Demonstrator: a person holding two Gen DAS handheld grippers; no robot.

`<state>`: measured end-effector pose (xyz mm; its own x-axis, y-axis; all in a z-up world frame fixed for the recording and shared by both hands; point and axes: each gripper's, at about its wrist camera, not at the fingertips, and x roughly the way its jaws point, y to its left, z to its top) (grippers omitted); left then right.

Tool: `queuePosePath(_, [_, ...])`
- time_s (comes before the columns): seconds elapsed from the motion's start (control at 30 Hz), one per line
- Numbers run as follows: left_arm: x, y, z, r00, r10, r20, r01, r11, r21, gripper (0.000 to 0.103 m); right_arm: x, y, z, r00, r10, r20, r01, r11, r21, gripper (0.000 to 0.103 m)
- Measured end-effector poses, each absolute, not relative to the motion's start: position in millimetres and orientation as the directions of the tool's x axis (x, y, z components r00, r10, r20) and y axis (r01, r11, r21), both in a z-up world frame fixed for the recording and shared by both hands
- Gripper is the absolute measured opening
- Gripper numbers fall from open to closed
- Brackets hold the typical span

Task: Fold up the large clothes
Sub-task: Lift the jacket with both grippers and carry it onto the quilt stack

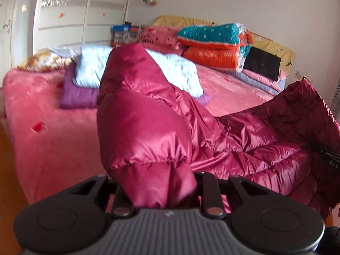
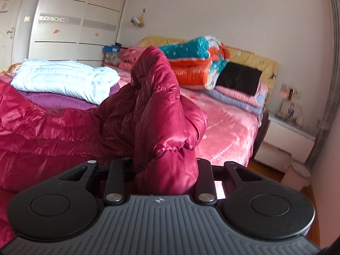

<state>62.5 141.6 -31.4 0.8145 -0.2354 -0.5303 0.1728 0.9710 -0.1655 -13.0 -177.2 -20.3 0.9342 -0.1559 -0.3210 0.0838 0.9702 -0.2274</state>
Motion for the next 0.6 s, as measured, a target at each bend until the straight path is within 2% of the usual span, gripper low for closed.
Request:
queuePosePath(0.23, [48,170,30,0.885,-0.207,-0.416,0.167,0.977,-0.131,0.023,-23,-157,24,0.974,-0.134,-0.182,0.086,0.965,-0.247,0.035])
queuePosePath(0.37, [53,187,68,0.921,-0.188,-0.34,0.16,0.981,-0.109,0.023,-11,-152,58,0.99,-0.095,-0.106,0.075,0.98,-0.182,0.035])
queuePosePath(0.6, [99,216,122,0.971,-0.098,-0.22,0.082,0.993,-0.084,0.024,63,-145,109,0.998,0.027,-0.058,-0.027,1.0,-0.002,0.035])
